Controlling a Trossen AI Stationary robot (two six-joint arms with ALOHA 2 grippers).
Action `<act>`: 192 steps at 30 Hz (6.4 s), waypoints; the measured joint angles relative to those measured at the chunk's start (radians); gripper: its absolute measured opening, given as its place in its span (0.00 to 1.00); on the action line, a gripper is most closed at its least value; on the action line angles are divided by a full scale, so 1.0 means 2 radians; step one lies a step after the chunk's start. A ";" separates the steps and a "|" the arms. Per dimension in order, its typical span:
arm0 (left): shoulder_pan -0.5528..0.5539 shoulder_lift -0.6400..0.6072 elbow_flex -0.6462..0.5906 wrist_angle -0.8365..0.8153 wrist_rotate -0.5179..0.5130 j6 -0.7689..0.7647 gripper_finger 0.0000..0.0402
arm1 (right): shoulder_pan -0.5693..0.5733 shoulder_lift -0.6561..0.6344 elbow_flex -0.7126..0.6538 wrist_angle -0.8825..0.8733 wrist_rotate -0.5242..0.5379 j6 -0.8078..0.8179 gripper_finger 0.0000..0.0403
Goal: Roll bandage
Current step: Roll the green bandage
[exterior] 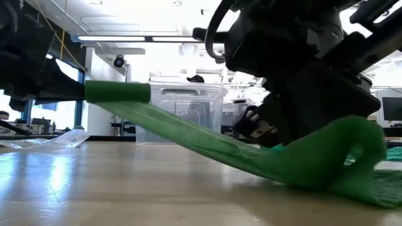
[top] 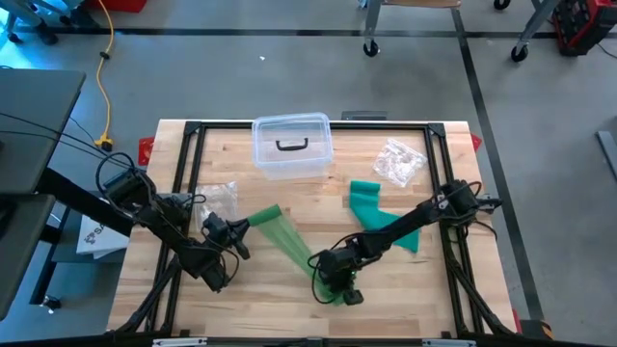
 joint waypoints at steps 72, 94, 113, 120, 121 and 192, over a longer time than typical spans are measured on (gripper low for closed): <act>0.097 -0.029 0.012 0.380 0.007 0.606 0.00 | -0.051 -0.035 -0.047 0.139 0.183 -0.034 0.02; 0.105 -0.036 0.013 0.390 0.049 0.616 0.00 | -0.020 -0.089 -0.048 0.062 0.140 -0.044 0.04; 0.101 -0.023 0.013 0.393 0.052 0.615 0.00 | -0.005 -0.123 -0.047 0.061 0.203 -0.088 0.39; 0.101 -0.023 0.013 0.391 0.052 0.615 0.00 | 0.000 -0.103 -0.047 0.059 0.265 -0.162 0.26; 0.101 -0.023 0.013 0.391 0.052 0.615 0.00 | -0.002 -0.094 -0.047 0.062 0.265 -0.170 0.24; 0.137 -0.025 0.013 0.401 0.123 0.763 0.00 | -0.044 -0.260 -0.224 0.124 0.234 -0.008 0.46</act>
